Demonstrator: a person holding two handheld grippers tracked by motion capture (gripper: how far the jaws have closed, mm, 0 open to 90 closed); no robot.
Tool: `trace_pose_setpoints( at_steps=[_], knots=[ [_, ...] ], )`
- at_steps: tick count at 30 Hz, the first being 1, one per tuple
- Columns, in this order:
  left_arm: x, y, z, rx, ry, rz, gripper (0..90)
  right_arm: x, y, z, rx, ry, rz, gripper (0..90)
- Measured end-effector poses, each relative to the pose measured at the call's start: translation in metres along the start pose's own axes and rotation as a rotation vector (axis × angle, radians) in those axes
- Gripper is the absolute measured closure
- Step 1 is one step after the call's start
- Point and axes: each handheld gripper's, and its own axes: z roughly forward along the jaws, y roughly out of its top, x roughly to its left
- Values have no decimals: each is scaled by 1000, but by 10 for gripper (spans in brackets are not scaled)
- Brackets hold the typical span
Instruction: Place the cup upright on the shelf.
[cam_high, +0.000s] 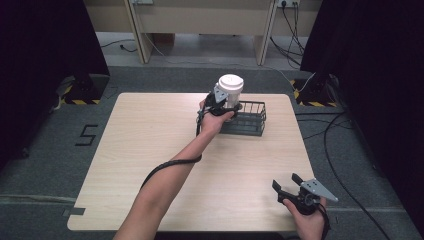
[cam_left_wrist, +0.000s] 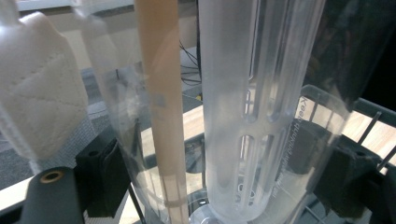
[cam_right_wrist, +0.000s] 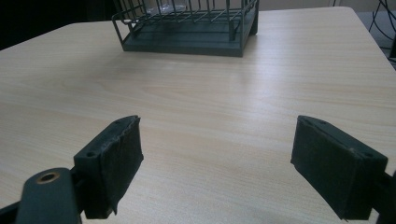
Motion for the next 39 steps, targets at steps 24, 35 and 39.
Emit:
trace_pose_setpoints(
  at_steps=[24,35,39],
  knots=[
    [0,-8,-2,8,3,21,160,0,0,0,6,3,-7,166],
    [-1,-11,-16,-17,1,26,147,1,0,1,10,3,-8,164],
    [-2,-14,-26,-24,10,32,150,1,0,1,11,3,-6,164]
  ],
)
